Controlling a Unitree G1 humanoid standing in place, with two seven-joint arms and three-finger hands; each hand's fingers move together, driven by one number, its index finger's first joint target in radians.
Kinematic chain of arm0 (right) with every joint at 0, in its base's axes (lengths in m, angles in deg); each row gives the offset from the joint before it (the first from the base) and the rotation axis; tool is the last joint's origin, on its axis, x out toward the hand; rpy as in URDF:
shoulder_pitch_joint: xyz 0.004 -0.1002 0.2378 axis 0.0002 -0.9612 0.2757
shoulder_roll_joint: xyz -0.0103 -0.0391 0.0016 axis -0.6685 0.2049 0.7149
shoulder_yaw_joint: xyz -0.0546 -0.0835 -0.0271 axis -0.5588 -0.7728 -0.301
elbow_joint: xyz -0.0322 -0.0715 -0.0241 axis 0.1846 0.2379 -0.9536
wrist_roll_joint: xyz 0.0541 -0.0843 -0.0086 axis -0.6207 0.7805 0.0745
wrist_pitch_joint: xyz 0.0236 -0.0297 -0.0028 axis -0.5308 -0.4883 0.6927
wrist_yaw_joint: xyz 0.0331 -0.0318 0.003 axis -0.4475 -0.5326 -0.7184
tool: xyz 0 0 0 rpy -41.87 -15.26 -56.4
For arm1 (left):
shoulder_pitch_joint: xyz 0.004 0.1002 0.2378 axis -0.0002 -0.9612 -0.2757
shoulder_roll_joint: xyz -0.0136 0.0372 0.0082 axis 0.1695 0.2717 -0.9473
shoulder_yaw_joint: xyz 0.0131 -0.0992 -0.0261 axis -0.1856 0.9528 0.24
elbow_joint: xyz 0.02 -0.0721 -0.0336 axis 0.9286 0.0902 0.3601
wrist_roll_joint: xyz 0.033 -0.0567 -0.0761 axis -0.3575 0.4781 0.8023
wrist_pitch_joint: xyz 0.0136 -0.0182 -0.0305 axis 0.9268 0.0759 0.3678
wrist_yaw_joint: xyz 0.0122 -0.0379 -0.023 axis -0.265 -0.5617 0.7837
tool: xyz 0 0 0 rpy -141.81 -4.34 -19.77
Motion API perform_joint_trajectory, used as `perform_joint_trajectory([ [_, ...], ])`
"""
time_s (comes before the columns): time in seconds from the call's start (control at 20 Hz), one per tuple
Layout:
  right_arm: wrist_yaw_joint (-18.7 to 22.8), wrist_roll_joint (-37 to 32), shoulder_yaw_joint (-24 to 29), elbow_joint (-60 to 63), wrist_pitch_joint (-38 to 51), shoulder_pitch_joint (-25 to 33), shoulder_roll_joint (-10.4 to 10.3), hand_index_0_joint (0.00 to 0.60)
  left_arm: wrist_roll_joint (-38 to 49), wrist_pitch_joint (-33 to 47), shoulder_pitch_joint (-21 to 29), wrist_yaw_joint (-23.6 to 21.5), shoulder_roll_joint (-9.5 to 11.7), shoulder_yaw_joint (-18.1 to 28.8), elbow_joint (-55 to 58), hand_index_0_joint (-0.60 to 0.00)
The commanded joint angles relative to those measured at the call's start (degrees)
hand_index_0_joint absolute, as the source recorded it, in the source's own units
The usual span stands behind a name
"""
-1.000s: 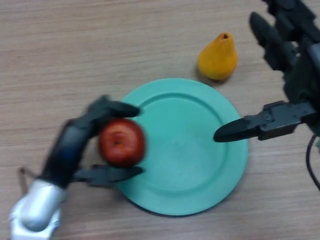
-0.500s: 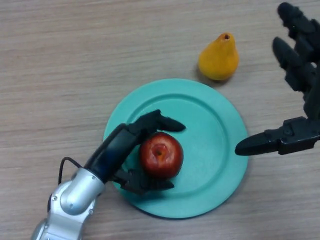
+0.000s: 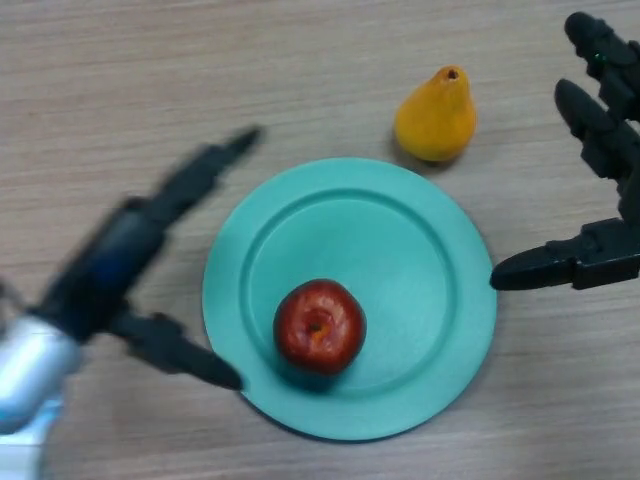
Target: Pick up the red apple and place it on the plate
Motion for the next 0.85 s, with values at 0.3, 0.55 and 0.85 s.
perform_joint_trajectory([
  [0.3,-1.84,0.62,3.47,-0.79,16.99,-1.31,2.04,0.000,21.05,-12.77,-1.18,-2.48,2.82,14.08,14.91,0.000],
  [0.55,-3.56,5.47,0.12,0.09,17.48,-2.52,0.22,0.000,25.79,-14.39,1.55,-8.13,4.65,14.61,13.68,0.000],
  [0.85,-4.78,6.73,0.01,-0.92,18.04,-4.26,-0.68,0.000,25.52,-19.47,3.04,-10.54,5.39,14.15,14.68,0.000],
])
